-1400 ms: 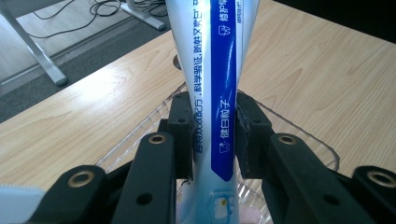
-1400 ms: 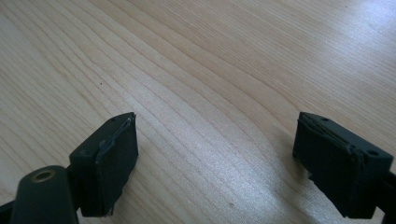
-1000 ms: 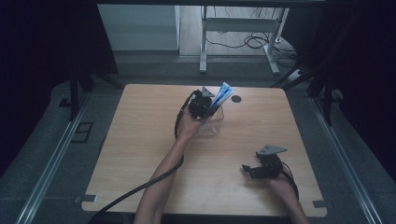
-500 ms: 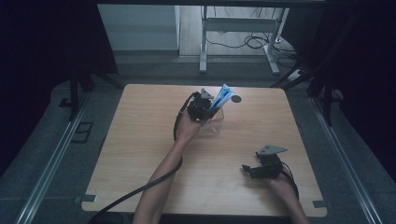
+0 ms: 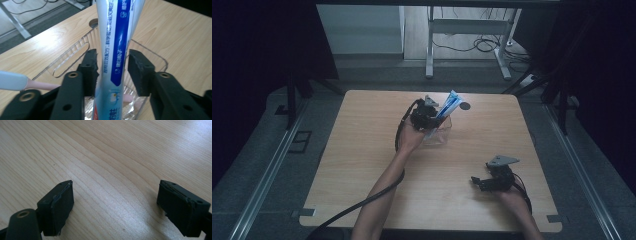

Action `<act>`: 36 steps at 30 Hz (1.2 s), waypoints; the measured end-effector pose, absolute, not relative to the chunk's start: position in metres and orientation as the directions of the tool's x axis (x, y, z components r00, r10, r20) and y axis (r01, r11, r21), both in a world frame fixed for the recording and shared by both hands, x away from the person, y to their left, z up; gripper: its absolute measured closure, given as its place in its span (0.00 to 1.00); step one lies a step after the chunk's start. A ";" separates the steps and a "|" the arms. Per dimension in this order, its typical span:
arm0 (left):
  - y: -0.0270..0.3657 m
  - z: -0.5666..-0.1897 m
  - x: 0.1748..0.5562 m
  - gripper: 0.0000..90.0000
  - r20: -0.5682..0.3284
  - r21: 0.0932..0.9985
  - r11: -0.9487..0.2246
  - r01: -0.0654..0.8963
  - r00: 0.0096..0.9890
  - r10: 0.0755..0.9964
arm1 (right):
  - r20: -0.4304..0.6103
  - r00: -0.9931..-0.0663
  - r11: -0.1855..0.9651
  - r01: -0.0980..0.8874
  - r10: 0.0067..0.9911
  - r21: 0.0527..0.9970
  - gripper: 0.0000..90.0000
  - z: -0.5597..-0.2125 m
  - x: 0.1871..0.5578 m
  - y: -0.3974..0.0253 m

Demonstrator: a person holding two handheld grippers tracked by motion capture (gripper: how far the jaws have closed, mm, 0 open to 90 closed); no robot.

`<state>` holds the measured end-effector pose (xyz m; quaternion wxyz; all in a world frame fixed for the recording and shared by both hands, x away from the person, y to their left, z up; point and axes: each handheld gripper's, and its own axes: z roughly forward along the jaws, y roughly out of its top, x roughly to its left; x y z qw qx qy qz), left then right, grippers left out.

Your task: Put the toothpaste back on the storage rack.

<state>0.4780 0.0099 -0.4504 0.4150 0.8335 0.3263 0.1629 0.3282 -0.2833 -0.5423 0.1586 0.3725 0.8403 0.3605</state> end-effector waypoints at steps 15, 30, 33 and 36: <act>0.013 -0.445 0.475 0.33 -0.039 0.810 -0.413 0.416 0.741 0.671 | 0.001 -0.672 0.462 0.511 0.740 0.725 0.16 -0.542 0.328 -0.283; 0.018 -0.438 0.467 0.20 -0.055 0.805 -0.417 0.422 0.753 0.655 | 0.002 -0.672 0.462 0.511 0.741 0.725 0.16 -0.542 0.328 -0.283; 0.020 -0.435 0.464 0.19 -0.062 0.809 -0.411 0.419 0.757 0.650 | 0.002 -0.671 0.461 0.511 0.741 0.725 0.16 -0.542 0.328 -0.283; 0.022 -0.432 0.461 0.18 -0.064 0.814 -0.406 0.415 0.759 0.648 | 0.003 -0.672 0.461 0.512 0.741 0.725 0.16 -0.542 0.328 -0.283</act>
